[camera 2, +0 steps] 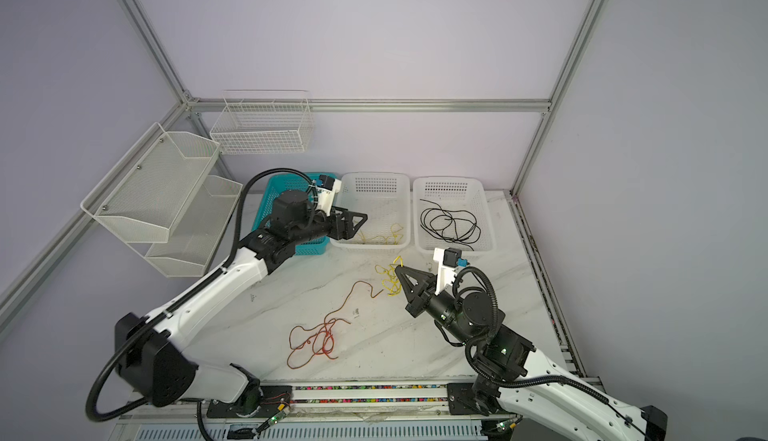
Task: Untangle the cables
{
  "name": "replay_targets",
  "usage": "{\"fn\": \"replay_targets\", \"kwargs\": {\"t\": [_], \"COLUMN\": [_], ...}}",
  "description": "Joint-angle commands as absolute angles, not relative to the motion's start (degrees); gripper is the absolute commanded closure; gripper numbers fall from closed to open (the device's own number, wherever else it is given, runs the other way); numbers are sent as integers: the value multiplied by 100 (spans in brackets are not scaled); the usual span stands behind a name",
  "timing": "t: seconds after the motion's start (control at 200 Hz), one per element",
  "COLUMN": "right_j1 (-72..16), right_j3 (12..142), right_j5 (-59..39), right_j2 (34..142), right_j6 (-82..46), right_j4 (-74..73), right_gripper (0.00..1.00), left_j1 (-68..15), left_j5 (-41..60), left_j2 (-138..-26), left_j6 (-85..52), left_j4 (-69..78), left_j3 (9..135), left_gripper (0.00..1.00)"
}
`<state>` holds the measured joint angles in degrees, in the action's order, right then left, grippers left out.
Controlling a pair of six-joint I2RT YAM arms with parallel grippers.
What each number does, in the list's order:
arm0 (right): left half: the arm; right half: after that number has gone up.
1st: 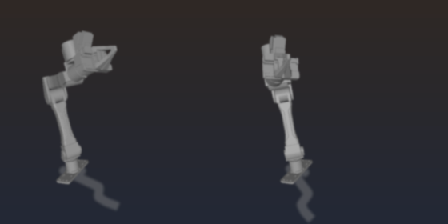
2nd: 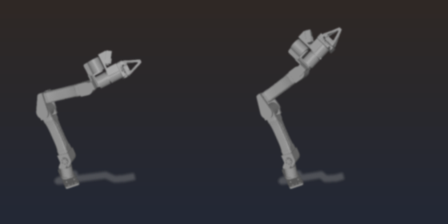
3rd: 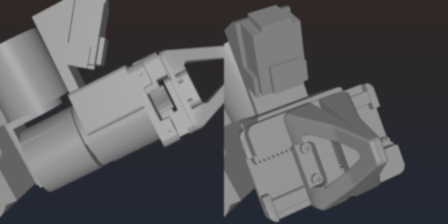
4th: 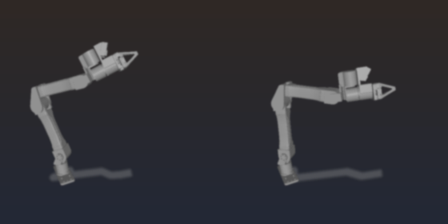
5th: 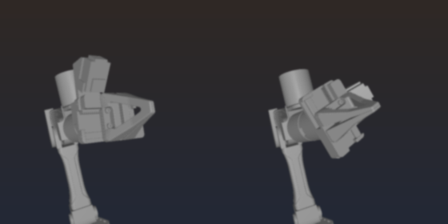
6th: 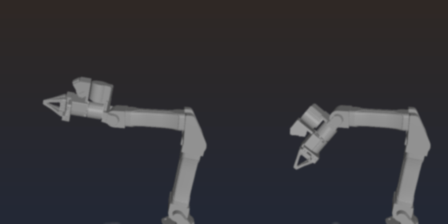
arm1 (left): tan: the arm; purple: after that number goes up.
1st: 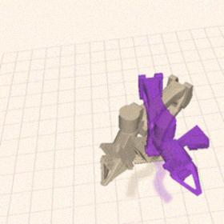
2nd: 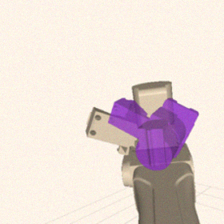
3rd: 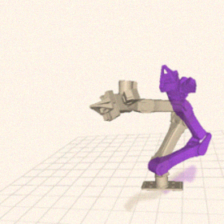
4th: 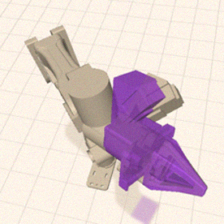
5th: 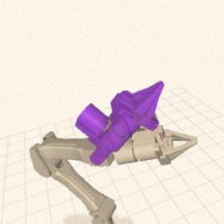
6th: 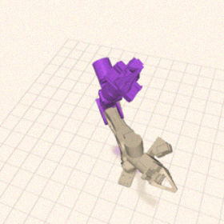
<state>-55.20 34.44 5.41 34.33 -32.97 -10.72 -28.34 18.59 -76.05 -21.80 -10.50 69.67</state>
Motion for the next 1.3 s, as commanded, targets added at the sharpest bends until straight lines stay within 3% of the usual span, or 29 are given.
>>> {"fn": "replay_targets", "kwargs": {"t": [0.0,0.235,0.51,0.655,0.995,1.16,1.295], "right_j1": [-5547,-5529,-5522,-5524,-5521,-5515,-5521], "right_j3": [3864,4634,4972,5136,5174,5263,5241], "right_j5": [563,379,-438,-856,-1583,-1614,-1738], "right_j2": [3426,3943,4422,4569,4790,4798,4789], "right_j6": [-3936,-4870,-5699,-5818,-6147,-6203,-6290], "right_j4": [-1109,-408,-370,-451,-842,-897,-1023], "right_gripper": [100,100,100,100,100,100,100], "left_j1": [-2940,-3291,-3993,-4206,-4525,-4636,-4670], "left_j5": [2419,2702,2778,2938,2205,2225,2158], "left_j2": [-6765,-4984,-4008,-3947,-4251,-4472,-4474], "left_j6": [-2623,-1888,-625,-174,811,1041,1141], "left_j4": [-583,-295,649,1222,1132,961,876], "left_j3": [5921,4415,3199,2839,3084,3143,3129], "left_gripper": [17,13,13,12,12,19,32]}}
